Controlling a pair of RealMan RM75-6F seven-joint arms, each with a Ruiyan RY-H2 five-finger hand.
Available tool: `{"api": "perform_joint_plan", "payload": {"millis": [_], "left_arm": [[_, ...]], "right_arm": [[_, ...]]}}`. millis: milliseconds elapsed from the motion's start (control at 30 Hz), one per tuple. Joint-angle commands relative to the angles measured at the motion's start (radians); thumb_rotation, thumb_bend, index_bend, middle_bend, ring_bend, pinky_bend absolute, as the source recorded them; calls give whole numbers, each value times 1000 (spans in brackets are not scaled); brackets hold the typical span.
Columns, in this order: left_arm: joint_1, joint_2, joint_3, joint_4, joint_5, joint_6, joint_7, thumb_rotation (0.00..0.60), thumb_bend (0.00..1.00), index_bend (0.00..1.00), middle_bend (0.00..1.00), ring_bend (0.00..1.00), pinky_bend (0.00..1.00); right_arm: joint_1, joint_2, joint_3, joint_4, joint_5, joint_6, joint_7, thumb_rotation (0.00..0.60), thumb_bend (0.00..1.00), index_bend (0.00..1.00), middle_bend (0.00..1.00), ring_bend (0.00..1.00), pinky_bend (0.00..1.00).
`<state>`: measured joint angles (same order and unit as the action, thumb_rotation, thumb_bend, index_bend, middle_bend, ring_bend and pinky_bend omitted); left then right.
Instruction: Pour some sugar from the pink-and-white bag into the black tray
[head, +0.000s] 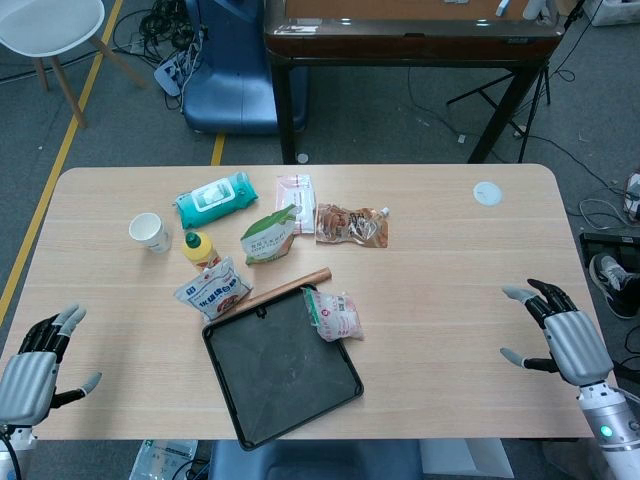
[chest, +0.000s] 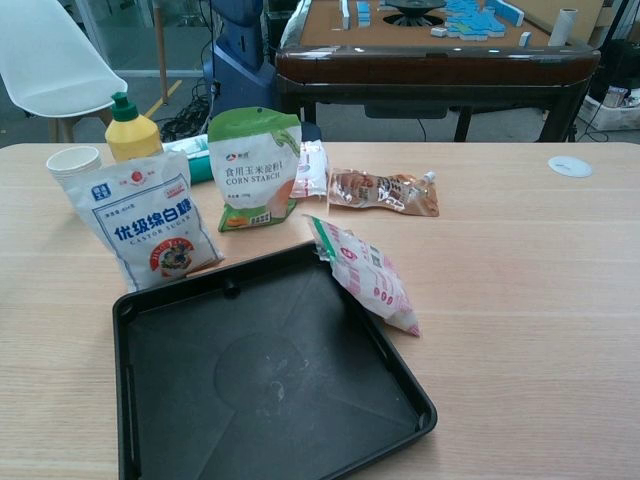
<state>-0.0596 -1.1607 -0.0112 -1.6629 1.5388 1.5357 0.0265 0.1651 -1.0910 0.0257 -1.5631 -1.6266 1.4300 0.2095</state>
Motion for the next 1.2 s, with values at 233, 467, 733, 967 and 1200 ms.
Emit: {"api": "perform_joint_plan", "payload": {"millis": [233, 467, 733, 967, 1200], "left_arm": [[2, 0, -1, -1, 2, 0, 1, 600, 176, 85, 82, 80, 69], [1, -2, -1, 1, 0, -7, 1, 600, 176, 85, 82, 80, 69], [2, -1, -1, -3, -2, -10, 5, 600, 177, 85, 82, 80, 69], [13, 7, 3, -13, -1, 2, 11, 600, 177, 85, 82, 80, 69], [17, 8, 8, -26, 2, 1, 23, 600, 177, 85, 82, 80, 69]], "right_arm": [[4, 1, -4, 4, 1, -6, 11, 600, 89, 202, 282, 119, 131], [28, 1, -6, 4, -7, -35, 17, 600, 89, 202, 281, 119, 131], [134, -13, 11, 11, -13, -170, 43, 600, 89, 202, 281, 119, 131], [267, -58, 29, 43, -11, -340, 105, 600, 69, 202, 282, 119, 131], [394, -161, 42, 139, -16, -468, 204, 600, 33, 202, 310, 119, 131]]}}
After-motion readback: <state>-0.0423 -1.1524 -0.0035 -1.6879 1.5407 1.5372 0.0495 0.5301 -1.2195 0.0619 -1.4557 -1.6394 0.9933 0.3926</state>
